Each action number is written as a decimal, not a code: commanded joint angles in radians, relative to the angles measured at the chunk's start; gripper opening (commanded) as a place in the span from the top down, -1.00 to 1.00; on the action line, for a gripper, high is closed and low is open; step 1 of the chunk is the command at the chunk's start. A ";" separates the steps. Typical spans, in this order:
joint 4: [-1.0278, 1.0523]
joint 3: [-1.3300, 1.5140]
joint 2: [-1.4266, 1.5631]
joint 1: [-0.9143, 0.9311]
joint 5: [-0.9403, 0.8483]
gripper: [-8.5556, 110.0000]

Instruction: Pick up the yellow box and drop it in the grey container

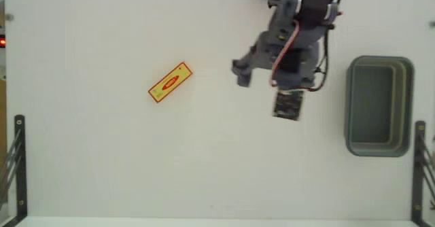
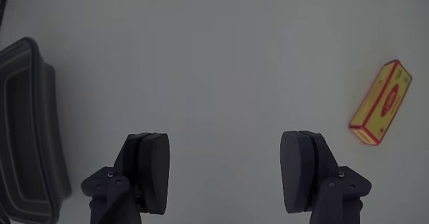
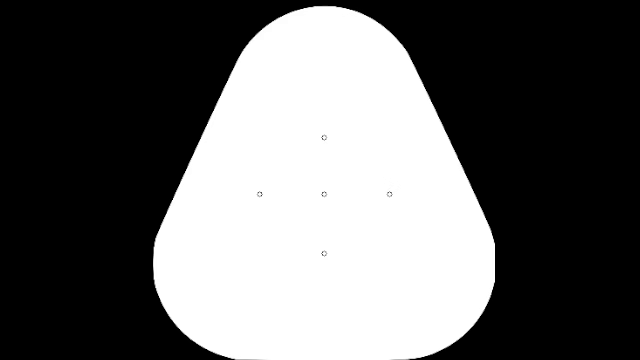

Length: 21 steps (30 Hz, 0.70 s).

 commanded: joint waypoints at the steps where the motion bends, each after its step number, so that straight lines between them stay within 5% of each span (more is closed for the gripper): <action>1: -0.022 0.004 0.034 0.060 0.003 -1.00; 21: -0.022 0.004 0.034 0.336 0.003 -1.00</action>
